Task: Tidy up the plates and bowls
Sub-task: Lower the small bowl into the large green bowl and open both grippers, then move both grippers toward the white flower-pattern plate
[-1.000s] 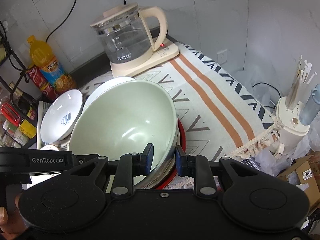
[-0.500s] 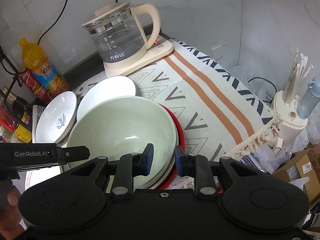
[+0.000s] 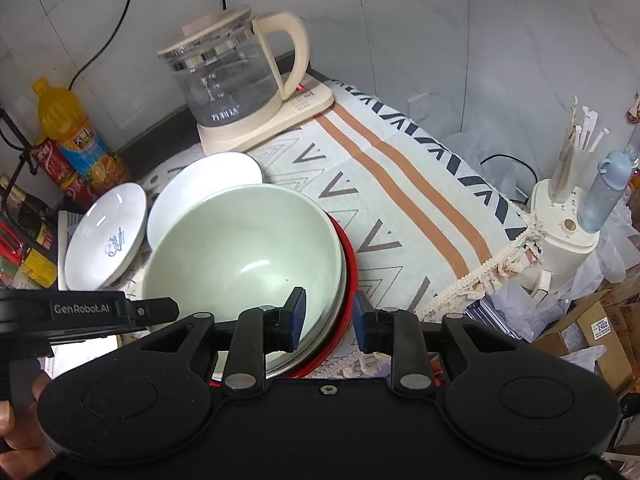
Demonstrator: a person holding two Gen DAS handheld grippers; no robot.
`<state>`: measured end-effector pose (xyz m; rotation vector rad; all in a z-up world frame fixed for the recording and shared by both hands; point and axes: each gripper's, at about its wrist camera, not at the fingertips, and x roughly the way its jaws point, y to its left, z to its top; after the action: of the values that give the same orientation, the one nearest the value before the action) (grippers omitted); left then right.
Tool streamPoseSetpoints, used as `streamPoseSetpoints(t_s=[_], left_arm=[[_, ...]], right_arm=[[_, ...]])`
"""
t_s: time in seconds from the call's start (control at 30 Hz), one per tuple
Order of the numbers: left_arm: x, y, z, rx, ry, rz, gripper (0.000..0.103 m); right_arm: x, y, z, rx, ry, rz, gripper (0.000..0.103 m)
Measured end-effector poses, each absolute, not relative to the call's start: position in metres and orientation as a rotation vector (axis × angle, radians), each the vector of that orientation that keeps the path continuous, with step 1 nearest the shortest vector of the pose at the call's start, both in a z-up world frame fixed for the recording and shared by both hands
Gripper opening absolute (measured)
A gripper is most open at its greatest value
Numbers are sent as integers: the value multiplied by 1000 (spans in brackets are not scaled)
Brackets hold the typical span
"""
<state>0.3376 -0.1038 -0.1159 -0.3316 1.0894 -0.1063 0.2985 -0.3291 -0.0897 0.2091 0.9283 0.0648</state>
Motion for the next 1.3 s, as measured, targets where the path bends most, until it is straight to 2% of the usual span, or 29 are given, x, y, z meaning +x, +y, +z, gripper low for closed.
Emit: streamPoseSetpoints(t_s=[0.17, 0.27, 0.4, 0.77, 0.93, 1.0, 1.3], left_arm=[[326, -91, -105, -344, 1058, -82, 35], [316, -79, -99, -351, 1037, -58, 38], [305, -60, -92, -367, 1015, 14, 50], [276, -5, -89, -418, 956, 222, 79], [263, 14, -90, -414, 941, 306, 81], [257, 21, -91, -417, 941, 332, 81], [231, 50, -92, -467, 924, 427, 81]], right_arm=[[294, -317, -82, 200, 883, 89, 44], [293, -305, -77, 191, 867, 122, 46], [295, -284, -74, 176, 864, 173, 56], [298, -235, -70, 117, 860, 305, 74], [295, -215, -70, 78, 857, 356, 86], [294, -207, -69, 70, 852, 382, 94], [287, -178, -66, 15, 843, 450, 103]])
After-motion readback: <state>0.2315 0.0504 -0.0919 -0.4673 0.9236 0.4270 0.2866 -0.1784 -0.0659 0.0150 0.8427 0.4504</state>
